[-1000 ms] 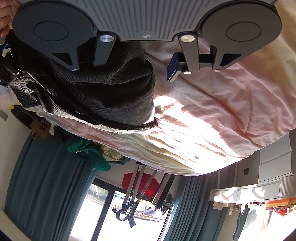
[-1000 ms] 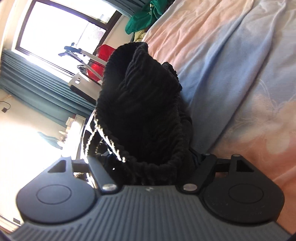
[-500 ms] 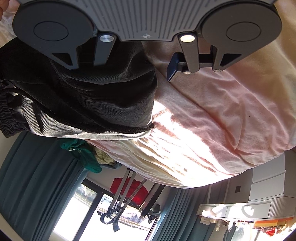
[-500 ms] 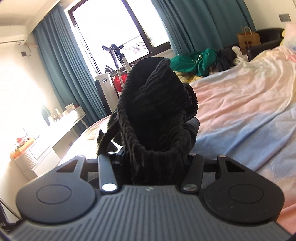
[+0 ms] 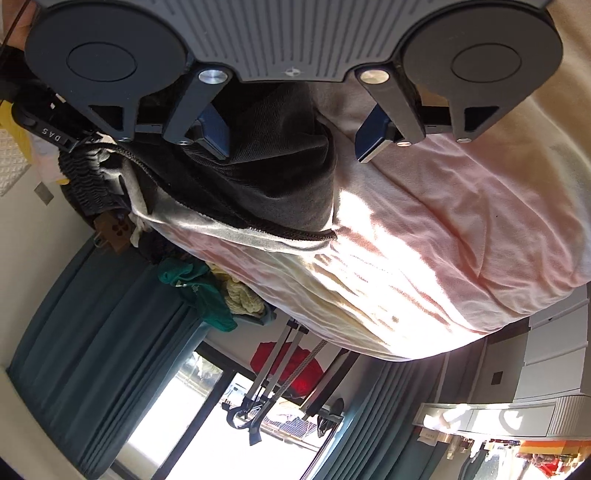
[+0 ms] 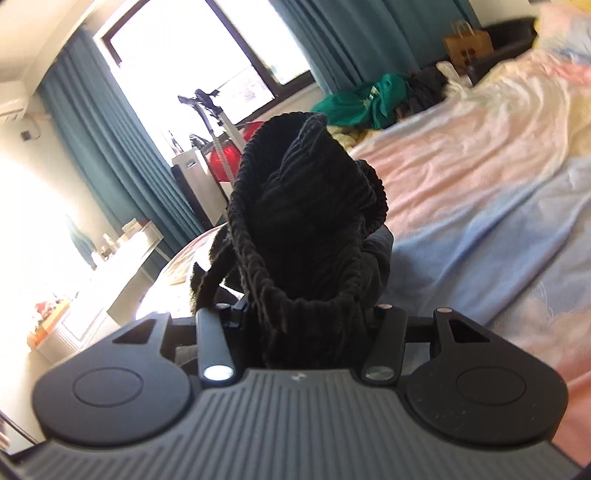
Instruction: Fold clothes
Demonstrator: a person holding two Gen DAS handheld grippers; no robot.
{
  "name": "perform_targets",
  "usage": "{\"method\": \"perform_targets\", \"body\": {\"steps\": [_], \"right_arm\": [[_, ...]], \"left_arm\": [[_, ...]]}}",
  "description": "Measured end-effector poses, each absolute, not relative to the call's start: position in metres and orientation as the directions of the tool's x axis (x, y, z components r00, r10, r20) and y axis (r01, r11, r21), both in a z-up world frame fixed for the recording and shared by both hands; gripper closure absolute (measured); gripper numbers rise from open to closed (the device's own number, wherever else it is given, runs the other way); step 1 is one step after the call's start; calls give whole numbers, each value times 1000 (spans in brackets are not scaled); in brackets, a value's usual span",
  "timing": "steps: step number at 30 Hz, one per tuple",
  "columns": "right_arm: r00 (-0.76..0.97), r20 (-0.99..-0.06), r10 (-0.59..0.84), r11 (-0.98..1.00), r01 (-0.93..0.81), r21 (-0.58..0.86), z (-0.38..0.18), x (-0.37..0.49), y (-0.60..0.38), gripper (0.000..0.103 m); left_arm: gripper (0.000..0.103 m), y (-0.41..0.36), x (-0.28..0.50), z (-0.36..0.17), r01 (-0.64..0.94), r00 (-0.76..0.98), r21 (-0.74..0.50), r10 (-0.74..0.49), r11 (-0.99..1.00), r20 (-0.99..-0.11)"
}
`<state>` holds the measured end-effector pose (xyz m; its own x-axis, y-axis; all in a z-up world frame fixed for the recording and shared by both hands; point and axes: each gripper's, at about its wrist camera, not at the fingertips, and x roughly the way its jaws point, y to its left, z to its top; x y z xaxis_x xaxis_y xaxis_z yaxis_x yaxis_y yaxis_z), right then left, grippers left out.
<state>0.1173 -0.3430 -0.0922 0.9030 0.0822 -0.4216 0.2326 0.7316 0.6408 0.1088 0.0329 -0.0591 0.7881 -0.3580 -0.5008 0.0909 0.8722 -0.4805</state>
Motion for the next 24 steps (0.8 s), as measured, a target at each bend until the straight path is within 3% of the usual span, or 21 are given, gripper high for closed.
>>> {"method": "perform_targets", "body": {"steps": [5,8,11,18,24], "right_arm": [[873,-460,165,482,336,809,-136,115,-378,50],[872,-464,156,507,332,796,-134,116,-374,50],[871,-469,144,536,329,777,-131,118,-369,49],[875,-465,137,548,324,771,-133,122,-367,49],[889,-439,127,560,301,772,-128,125,-368,53]], "left_arm": [[25,33,137,-61,86,770,-586,-427,806,-473],[17,36,171,-74,53,726,-667,-487,743,-485],[17,38,205,-94,4,660,-708,-534,706,-528],[14,40,236,-134,2,575,-823,-674,568,-464],[37,31,234,-131,51,601,-765,-632,642,-490]]}}
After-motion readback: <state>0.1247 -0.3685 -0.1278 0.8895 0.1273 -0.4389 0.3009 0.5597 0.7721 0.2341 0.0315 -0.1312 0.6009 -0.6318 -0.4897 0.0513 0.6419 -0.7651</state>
